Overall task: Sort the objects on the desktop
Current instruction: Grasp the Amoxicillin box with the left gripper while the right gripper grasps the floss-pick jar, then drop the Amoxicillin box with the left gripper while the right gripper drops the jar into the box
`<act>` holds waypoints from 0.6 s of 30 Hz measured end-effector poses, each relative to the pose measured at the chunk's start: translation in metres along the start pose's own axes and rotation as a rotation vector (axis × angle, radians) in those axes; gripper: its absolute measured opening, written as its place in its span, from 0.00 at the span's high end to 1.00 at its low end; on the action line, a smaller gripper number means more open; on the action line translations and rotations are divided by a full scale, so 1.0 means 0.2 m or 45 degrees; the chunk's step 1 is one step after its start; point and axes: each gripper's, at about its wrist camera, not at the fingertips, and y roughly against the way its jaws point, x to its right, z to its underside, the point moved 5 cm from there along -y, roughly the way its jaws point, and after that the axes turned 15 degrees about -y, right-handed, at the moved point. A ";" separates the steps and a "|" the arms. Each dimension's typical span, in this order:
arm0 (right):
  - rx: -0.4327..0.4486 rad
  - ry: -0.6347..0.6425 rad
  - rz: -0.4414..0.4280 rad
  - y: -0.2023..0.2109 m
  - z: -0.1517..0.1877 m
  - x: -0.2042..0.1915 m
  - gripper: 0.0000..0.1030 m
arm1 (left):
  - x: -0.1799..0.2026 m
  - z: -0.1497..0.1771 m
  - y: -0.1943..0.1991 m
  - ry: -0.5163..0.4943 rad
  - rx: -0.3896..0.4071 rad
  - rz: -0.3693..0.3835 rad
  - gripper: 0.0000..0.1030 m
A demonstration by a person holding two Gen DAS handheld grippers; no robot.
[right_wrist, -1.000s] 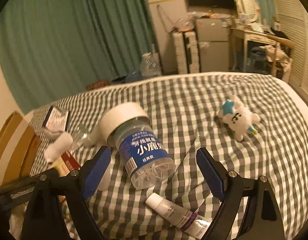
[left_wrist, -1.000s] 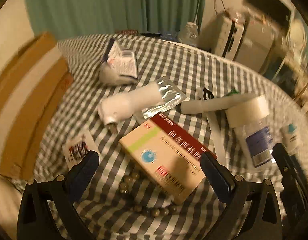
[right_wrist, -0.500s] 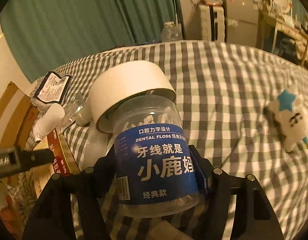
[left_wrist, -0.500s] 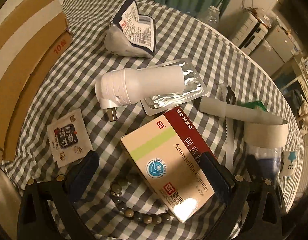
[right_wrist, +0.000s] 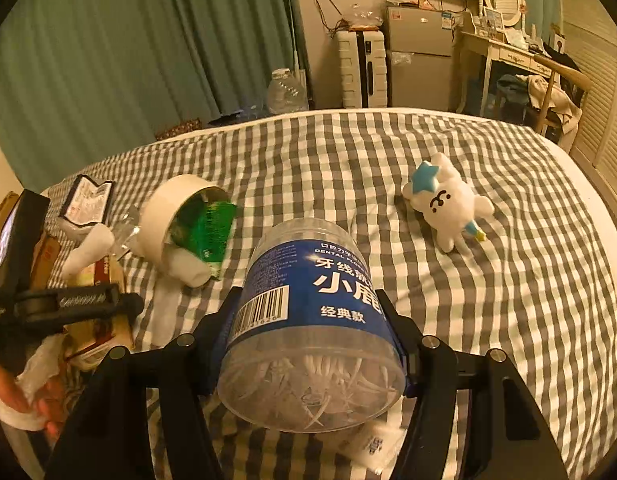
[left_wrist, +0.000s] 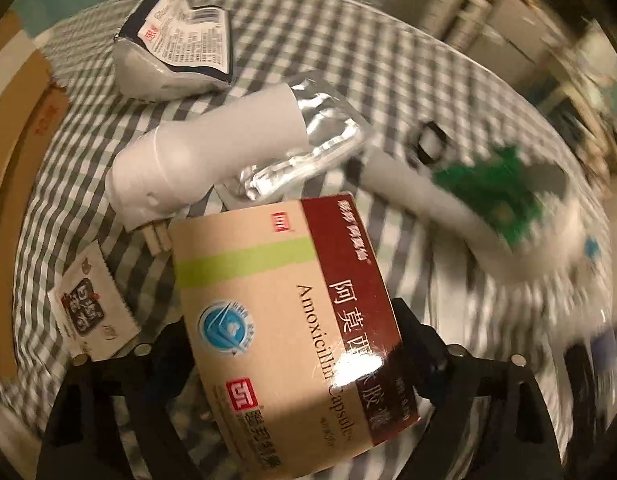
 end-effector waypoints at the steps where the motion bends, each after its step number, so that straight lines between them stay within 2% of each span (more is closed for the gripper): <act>1: 0.009 0.002 0.001 0.02 0.01 -0.02 0.40 | -0.03 0.04 0.05 0.001 0.021 0.050 0.16; 2: 0.015 0.001 -0.002 0.04 0.02 -0.03 0.40 | -0.06 0.08 0.11 -0.021 0.043 0.101 0.16; 5: 0.030 -0.023 -0.041 0.13 0.07 -0.08 0.40 | -0.12 0.20 0.31 -0.134 0.130 0.119 0.16; 7: 0.034 -0.039 -0.065 0.20 0.12 -0.13 0.40 | -0.15 0.21 0.44 -0.203 0.217 0.104 0.16; 8: 0.030 -0.045 -0.078 0.23 0.15 -0.15 0.40 | -0.16 0.17 0.47 -0.249 0.257 0.098 0.16; 10: 0.038 -0.042 -0.105 0.31 0.21 -0.22 0.40 | -0.14 0.19 0.61 -0.368 0.363 0.044 0.16; 12: 0.035 0.001 -0.116 0.38 0.28 -0.30 0.40 | -0.17 0.19 0.70 -0.419 0.423 0.037 0.16; 14: 0.038 0.038 -0.114 0.44 0.33 -0.38 0.40 | -0.22 0.17 0.77 -0.425 0.459 0.086 0.16; 16: 0.032 0.057 -0.118 0.51 0.38 -0.48 0.40 | -0.33 0.21 0.90 -0.372 0.488 0.172 0.16; 18: 0.043 0.056 -0.163 0.60 0.42 -0.58 0.40 | -0.40 0.21 0.96 -0.331 0.509 0.216 0.16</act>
